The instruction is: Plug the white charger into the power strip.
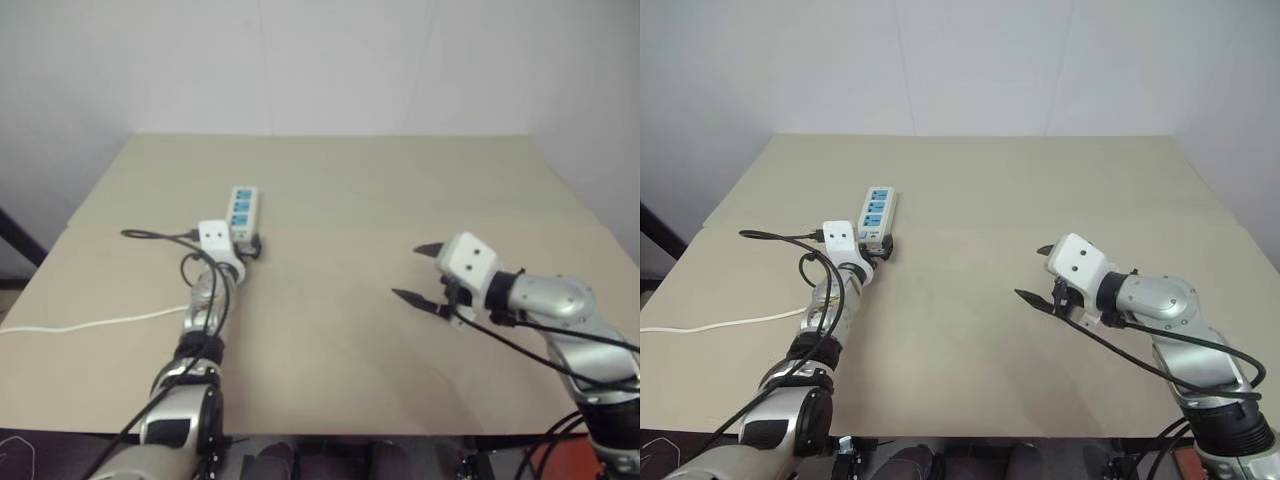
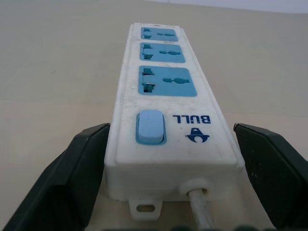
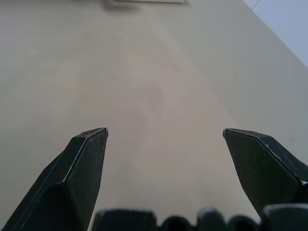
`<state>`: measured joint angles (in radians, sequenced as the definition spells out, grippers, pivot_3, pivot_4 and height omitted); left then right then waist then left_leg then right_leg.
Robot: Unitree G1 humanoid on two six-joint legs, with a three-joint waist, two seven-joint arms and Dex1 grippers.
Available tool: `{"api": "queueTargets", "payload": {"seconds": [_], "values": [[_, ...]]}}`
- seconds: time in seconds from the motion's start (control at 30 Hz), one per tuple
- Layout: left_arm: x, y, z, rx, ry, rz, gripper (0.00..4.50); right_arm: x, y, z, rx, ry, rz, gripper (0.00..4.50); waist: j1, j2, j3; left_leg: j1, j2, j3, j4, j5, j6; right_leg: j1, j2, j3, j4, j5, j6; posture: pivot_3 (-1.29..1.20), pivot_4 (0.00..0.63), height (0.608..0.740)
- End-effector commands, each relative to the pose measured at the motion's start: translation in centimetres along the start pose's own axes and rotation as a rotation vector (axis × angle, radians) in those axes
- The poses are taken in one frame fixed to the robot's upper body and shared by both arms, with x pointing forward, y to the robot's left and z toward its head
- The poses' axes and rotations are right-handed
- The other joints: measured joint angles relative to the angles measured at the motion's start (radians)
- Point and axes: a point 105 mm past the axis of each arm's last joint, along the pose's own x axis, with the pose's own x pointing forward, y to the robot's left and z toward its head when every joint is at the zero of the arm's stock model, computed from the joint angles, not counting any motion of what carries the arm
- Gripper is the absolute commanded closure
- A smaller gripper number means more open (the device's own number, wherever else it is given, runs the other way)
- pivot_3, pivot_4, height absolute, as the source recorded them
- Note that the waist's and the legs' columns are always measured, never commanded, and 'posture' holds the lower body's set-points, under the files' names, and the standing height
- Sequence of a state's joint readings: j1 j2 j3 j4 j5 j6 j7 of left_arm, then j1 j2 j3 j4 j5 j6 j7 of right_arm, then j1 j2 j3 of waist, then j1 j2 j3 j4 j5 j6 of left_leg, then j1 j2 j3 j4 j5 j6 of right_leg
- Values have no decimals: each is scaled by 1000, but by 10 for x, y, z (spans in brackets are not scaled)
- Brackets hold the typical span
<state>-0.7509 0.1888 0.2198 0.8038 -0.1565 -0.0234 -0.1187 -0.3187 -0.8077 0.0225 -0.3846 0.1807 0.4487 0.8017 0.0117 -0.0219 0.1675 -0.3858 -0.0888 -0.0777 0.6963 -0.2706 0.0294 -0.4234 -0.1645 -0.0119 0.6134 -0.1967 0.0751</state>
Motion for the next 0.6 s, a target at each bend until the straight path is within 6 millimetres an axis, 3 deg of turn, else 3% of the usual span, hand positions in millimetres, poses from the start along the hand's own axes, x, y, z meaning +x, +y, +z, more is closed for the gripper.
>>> {"api": "queueTargets", "payload": {"seconds": [0.03, 0.07, 0.3, 0.47, 0.6], "values": [[1, -1, 4, -10, -21, -17, 976, -8, -8, 10, -43, -19, -46, 0, 0, 0, 0, 0, 0, 0, 0, 0, 0, 0, 0, 0, 0, 0, 0, 0, 150, 740], [1, -2, 4, -7, -18, -22, 1195, -9, -8, 10, -43, -17, -47, 0, 0, 0, 0, 0, 0, 0, 0, 0, 0, 0, 0, 0, 0, 0, 0, 0, 150, 740], [0, -15, 5, 32, -17, -101, 1219, -10, -9, 10, -43, -15, -50, 0, 1, 0, 0, 0, 0, 0, 0, 0, 0, 0, 0, 0, 0, 0, 0, 0, 150, 740], [-17, -41, 17, 63, -43, -371, 1219, -15, -13, 8, -47, 1, -61, 0, 1, 0, 0, -1, 0, 0, 0, 0, 0, -1, 0, 0, -1, 0, 0, 0, 150, 740], [-45, -50, 27, 177, -40, -613, 1219, -26, -20, 5, -47, 21, -80, 0, -3, 0, 0, -2, 0, 0, 0, 0, 0, -2, 0, 0, 0, 0, 0, 0, 150, 740]]}}
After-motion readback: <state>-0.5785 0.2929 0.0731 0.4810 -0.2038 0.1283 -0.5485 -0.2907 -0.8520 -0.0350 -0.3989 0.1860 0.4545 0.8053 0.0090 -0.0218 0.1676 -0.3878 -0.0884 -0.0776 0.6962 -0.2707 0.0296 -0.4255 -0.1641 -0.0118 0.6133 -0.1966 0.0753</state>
